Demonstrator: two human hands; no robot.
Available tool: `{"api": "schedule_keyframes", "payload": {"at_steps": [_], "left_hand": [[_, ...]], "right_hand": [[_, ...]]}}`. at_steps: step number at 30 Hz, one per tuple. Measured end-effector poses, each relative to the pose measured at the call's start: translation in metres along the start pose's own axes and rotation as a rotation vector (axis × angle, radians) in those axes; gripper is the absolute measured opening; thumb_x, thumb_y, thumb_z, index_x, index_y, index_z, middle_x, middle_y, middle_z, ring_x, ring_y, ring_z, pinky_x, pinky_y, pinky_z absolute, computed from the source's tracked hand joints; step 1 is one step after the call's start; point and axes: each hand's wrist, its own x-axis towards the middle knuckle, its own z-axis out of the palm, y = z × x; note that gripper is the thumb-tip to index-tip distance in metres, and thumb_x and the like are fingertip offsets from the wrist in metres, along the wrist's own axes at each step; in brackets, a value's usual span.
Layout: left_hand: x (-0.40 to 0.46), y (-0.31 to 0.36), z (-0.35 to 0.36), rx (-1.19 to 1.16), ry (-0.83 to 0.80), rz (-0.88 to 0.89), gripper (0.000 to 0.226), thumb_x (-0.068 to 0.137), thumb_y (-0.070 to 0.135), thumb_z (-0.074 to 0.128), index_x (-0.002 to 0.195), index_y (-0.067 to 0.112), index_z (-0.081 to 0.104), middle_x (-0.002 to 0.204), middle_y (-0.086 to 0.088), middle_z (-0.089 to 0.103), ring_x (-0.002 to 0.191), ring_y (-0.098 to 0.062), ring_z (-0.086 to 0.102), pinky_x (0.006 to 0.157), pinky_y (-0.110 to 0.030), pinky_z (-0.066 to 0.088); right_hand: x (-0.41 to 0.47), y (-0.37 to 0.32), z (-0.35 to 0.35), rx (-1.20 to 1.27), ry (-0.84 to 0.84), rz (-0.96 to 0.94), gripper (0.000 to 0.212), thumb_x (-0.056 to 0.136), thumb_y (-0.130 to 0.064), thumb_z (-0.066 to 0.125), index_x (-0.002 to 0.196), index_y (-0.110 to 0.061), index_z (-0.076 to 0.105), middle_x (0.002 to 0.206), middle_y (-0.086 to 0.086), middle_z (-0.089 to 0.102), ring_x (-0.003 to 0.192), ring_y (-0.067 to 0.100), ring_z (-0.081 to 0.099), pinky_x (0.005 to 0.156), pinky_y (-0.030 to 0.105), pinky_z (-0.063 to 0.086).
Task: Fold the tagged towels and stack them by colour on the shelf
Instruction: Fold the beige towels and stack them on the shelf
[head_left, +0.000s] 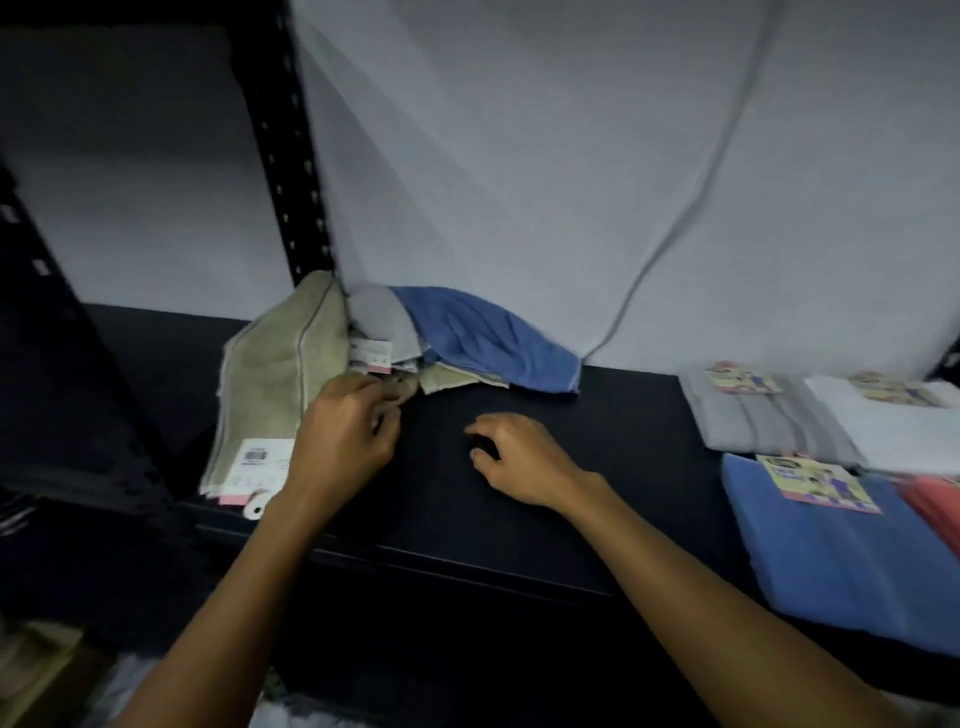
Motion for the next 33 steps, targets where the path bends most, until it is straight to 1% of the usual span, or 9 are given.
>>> {"api": "schedule_keyframes", "payload": {"at_steps": [3, 7, 9, 16, 20, 25, 28, 30, 33], "left_hand": [[-0.002, -0.024, -0.015, 0.138, 0.086, -0.203, 0.029, 0.078, 0.030, 0.054, 0.091, 0.013, 0.073, 0.092, -0.011, 0.069, 0.086, -0.039, 0.060, 0.072, -0.044, 0.050], [-0.010, -0.035, -0.010, 0.170, -0.108, -0.499, 0.070, 0.072, 0.068, 0.062, 0.120, 0.016, 0.058, 0.117, -0.011, 0.063, 0.108, -0.036, 0.056, 0.086, -0.047, 0.049], [-0.021, -0.037, 0.001, 0.239, -0.156, -0.484, 0.082, 0.066, 0.070, 0.069, 0.124, 0.015, 0.054, 0.124, -0.007, 0.056, 0.118, -0.031, 0.051, 0.092, -0.045, 0.046], [-0.037, -0.043, 0.011, 0.285, -0.040, -0.379, 0.035, 0.070, 0.032, 0.059, 0.095, 0.008, 0.067, 0.107, -0.005, 0.061, 0.112, -0.029, 0.053, 0.092, -0.044, 0.042], [-0.044, -0.035, 0.002, 0.427, -0.019, -0.402, 0.019, 0.078, 0.022, 0.059, 0.089, 0.017, 0.073, 0.111, -0.001, 0.059, 0.116, -0.031, 0.047, 0.092, -0.046, 0.040], [-0.052, -0.043, -0.016, 0.327, 0.053, -0.390, 0.023, 0.089, 0.023, 0.053, 0.098, 0.023, 0.074, 0.104, 0.003, 0.065, 0.093, -0.030, 0.062, 0.076, -0.041, 0.047], [-0.054, -0.042, -0.029, 0.231, 0.221, -0.319, 0.024, 0.084, 0.015, 0.052, 0.095, 0.018, 0.073, 0.092, 0.000, 0.069, 0.080, -0.029, 0.064, 0.069, -0.042, 0.051], [-0.049, -0.036, -0.042, 0.148, 0.347, -0.263, 0.023, 0.081, 0.002, 0.059, 0.094, 0.015, 0.074, 0.088, -0.002, 0.071, 0.073, -0.026, 0.065, 0.063, -0.040, 0.053], [-0.033, -0.027, -0.063, -0.038, 0.422, -0.233, 0.021, 0.087, 0.002, 0.061, 0.098, 0.013, 0.075, 0.084, -0.001, 0.072, 0.071, -0.019, 0.066, 0.062, -0.032, 0.053]], "right_hand": [[0.039, -0.025, 0.018, 0.041, 0.023, -0.021, 0.041, 0.093, -0.030, 0.054, 0.133, -0.019, 0.058, 0.136, 0.002, 0.059, 0.124, 0.021, 0.053, 0.109, 0.047, 0.037], [0.067, -0.039, 0.037, 0.005, 0.079, 0.015, 0.038, 0.096, -0.033, 0.049, 0.131, -0.022, 0.059, 0.136, -0.003, 0.057, 0.127, 0.018, 0.049, 0.109, 0.048, 0.030], [0.068, -0.036, 0.043, -0.026, 0.080, 0.018, 0.038, 0.098, -0.034, 0.046, 0.133, -0.023, 0.057, 0.142, -0.004, 0.051, 0.132, 0.016, 0.043, 0.113, 0.049, 0.026], [0.065, -0.033, 0.044, 0.004, 0.079, -0.004, 0.038, 0.099, -0.030, 0.047, 0.135, -0.021, 0.056, 0.149, -0.001, 0.045, 0.139, 0.015, 0.038, 0.118, 0.050, 0.019], [0.060, -0.032, 0.043, 0.057, 0.176, -0.048, 0.033, 0.096, -0.023, 0.053, 0.126, -0.014, 0.063, 0.133, 0.002, 0.061, 0.123, 0.018, 0.054, 0.109, 0.038, 0.037], [0.050, -0.041, 0.040, 0.122, 0.182, -0.112, 0.033, 0.095, -0.019, 0.055, 0.126, -0.013, 0.064, 0.126, 0.003, 0.065, 0.118, 0.018, 0.057, 0.100, 0.031, 0.045], [0.046, -0.048, 0.035, 0.240, 0.204, -0.129, 0.033, 0.094, -0.017, 0.058, 0.127, -0.014, 0.063, 0.124, 0.002, 0.065, 0.117, 0.016, 0.057, 0.097, 0.026, 0.045], [0.043, -0.056, 0.029, 0.332, 0.243, -0.147, 0.032, 0.094, -0.017, 0.060, 0.126, -0.015, 0.064, 0.121, 0.000, 0.066, 0.111, 0.012, 0.059, 0.092, 0.019, 0.043], [0.045, -0.076, 0.012, 0.428, 0.307, -0.250, 0.034, 0.092, -0.013, 0.062, 0.126, -0.015, 0.064, 0.118, -0.006, 0.064, 0.103, 0.001, 0.055, 0.083, 0.002, 0.037]]}}
